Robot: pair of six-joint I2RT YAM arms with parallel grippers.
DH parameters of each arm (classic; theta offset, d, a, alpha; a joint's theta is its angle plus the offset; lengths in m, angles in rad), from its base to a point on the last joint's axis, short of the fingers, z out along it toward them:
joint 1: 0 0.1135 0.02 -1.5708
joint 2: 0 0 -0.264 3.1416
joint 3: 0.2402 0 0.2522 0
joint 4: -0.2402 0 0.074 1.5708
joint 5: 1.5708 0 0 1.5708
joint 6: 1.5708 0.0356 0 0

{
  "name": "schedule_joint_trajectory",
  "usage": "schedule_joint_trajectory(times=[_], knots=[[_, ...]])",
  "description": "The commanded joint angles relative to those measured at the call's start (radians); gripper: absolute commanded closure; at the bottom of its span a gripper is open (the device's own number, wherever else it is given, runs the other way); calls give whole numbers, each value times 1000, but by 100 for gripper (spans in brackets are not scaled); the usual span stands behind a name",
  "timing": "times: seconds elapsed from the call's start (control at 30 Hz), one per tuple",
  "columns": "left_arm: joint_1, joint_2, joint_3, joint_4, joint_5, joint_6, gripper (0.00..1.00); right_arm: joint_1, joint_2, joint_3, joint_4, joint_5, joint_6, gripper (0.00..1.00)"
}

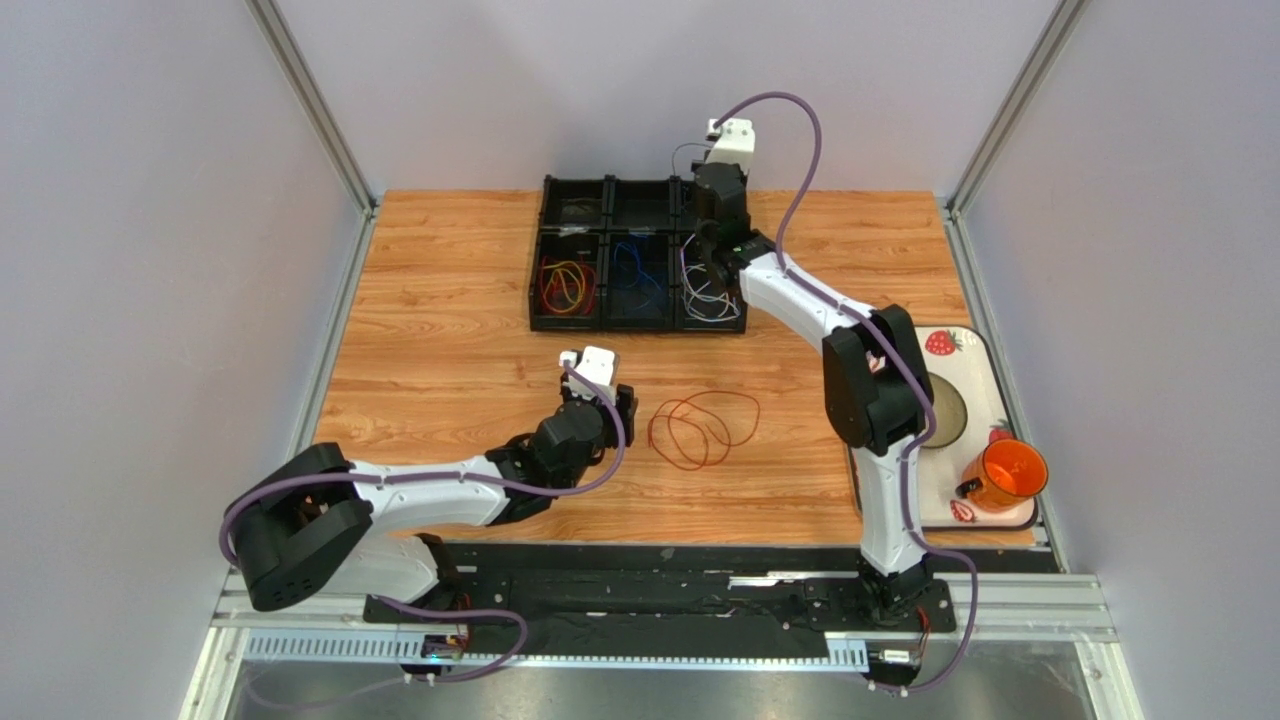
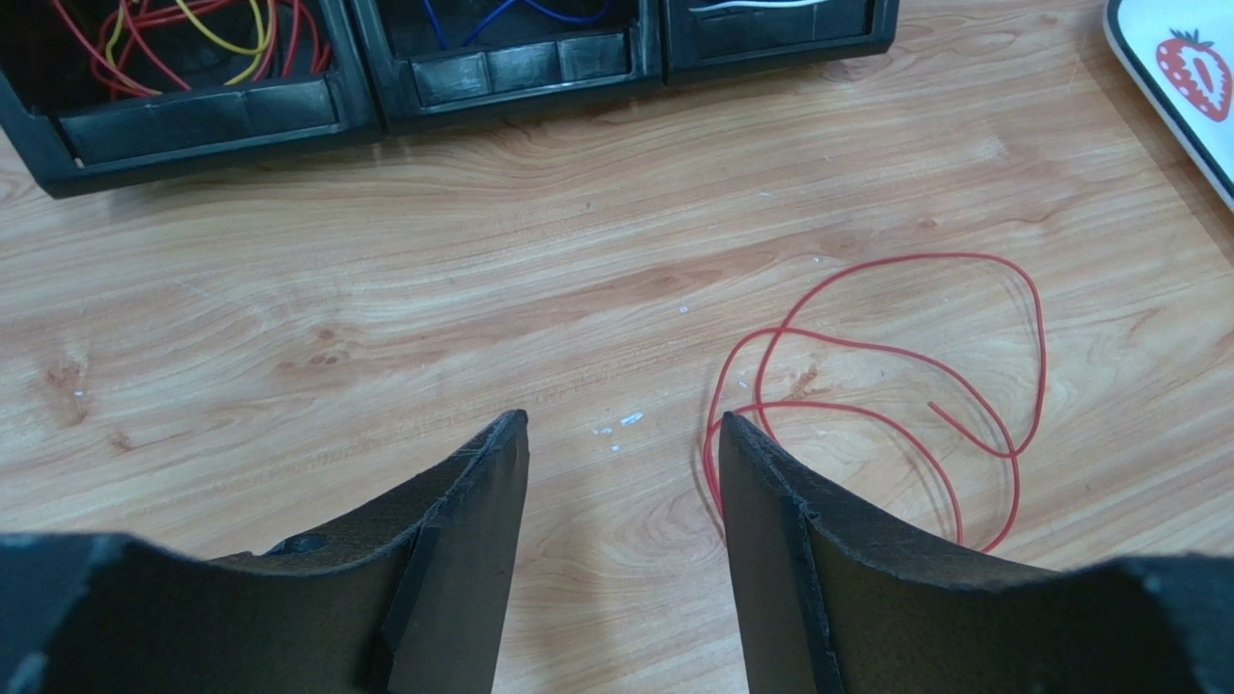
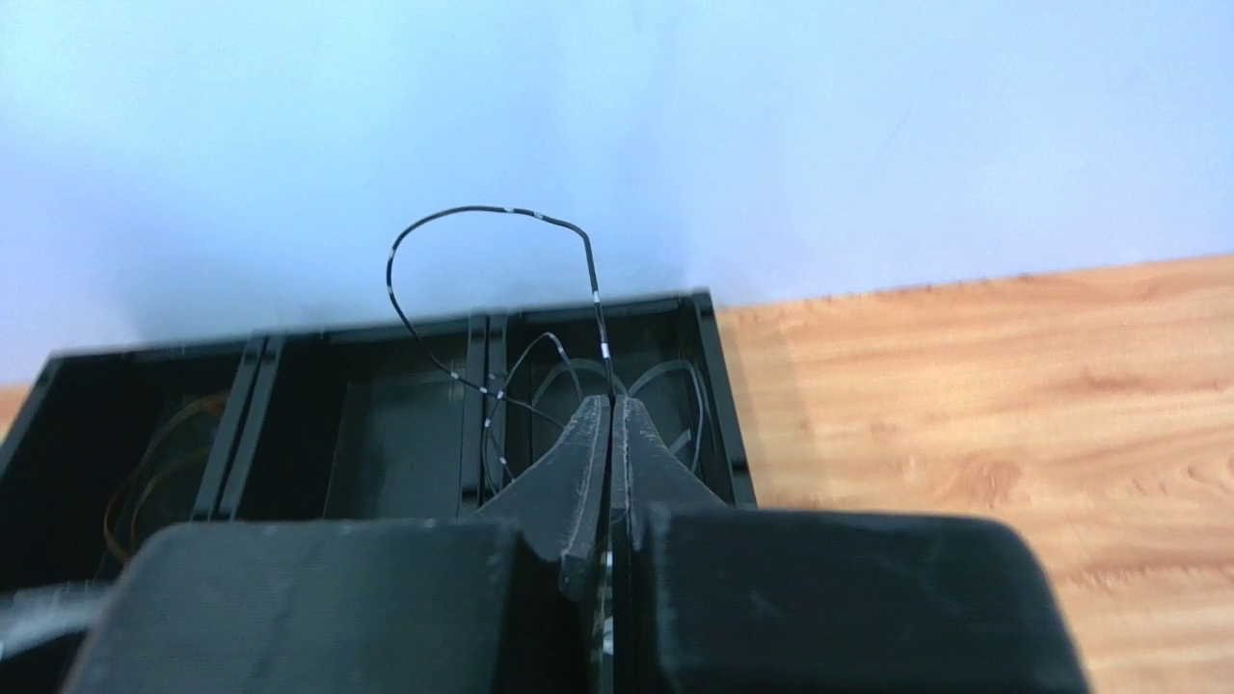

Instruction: Untangle the cables

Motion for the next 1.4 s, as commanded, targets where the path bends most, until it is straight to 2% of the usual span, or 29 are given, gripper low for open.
schedule_joint_trajectory(times=[0.0,0.17,0.3,0.33,0.37,0.4,0.43,0.5,0.6,0.83,1.03,1.07,1.1,1.2,1.23,1.37], knots=[[-3,14,46,30,3,2,40,-2,46,68,262,88,-86,100],[-3,23,54,21,4,0,41,-5,113,94,395,112,-169,100],[-3,30,61,15,1,-1,41,-8,233,236,367,107,-189,100],[-3,30,63,15,3,-1,41,-9,251,272,337,108,-183,96],[-3,32,63,13,3,-1,41,-11,276,316,277,102,-177,86],[-3,34,66,12,3,-1,41,-11,299,379,160,154,-167,59],[-3,35,67,10,0,-1,41,-13,332,455,121,189,-149,46],[-2,37,69,9,1,-1,42,-13,328,453,103,205,-129,35],[-3,43,74,6,3,0,42,-11,258,341,148,182,-100,25],[-3,46,77,3,-2,0,42,-13,121,198,174,161,-52,24],[-3,41,64,25,4,-1,41,-10,-47,119,-10,99,63,26],[-3,38,57,33,12,0,41,-9,-80,93,-50,49,80,27],[-3,38,52,41,26,0,41,-9,-142,12,-52,20,89,32],[-3,41,46,53,50,-18,39,-8,-257,-128,-51,-62,132,32],[-3,41,44,52,57,-22,38,-9,-276,-144,-76,-72,159,32],[-6,37,26,62,116,-39,36,-8,-350,-167,-348,-80,237,35]])
